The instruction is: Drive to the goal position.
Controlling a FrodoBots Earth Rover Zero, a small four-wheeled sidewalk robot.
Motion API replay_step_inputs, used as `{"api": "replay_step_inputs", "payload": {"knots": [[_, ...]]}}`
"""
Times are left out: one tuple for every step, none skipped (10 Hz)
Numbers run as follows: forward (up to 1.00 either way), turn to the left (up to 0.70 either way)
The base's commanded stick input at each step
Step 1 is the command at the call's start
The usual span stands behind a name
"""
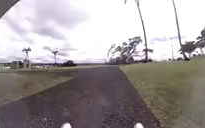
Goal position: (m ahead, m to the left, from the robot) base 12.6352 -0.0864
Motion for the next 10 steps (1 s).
{"api": "replay_step_inputs", "payload": {"knots": [[0.70, 0.20], [0.70, 0.35], [0.70, 0.35], [0.70, 0.16], [0.70, 0.00], [0.70, 0.00], [0.70, 0.00], [0.70, 0.00], [0.70, 0.00], [0.70, 0.00]]}}
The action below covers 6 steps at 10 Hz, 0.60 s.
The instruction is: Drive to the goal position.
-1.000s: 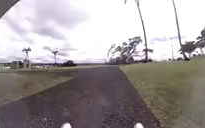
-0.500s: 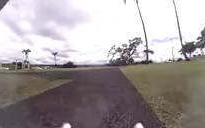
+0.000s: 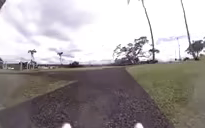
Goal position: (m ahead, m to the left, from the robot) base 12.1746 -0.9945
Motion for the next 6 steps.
{"api": "replay_step_inputs", "payload": {"knots": [[0.70, 0.00], [0.70, 0.00], [0.70, 0.00], [0.70, 0.00], [0.70, 0.00], [0.70, 0.00]]}}
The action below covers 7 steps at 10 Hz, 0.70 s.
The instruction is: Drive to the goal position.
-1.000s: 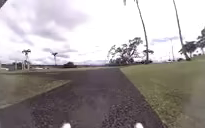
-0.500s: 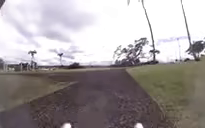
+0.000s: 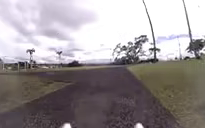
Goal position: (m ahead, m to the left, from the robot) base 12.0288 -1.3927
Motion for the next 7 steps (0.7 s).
{"api": "replay_step_inputs", "payload": {"knots": [[0.70, 0.00], [0.70, 0.00], [0.70, 0.00], [0.70, 0.00], [0.70, 0.00], [0.70, 0.00], [0.70, 0.00]]}}
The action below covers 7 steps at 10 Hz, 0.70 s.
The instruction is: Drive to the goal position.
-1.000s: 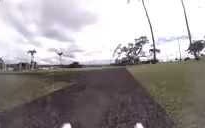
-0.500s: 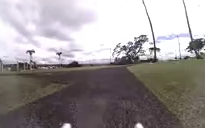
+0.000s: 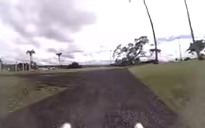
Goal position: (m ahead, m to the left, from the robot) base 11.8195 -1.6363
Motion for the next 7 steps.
{"api": "replay_step_inputs", "payload": {"knots": [[0.70, 0.00], [0.70, 0.00], [0.70, 0.00], [0.70, 0.00], [0.70, 0.00], [0.70, 0.00], [0.70, 0.00]]}}
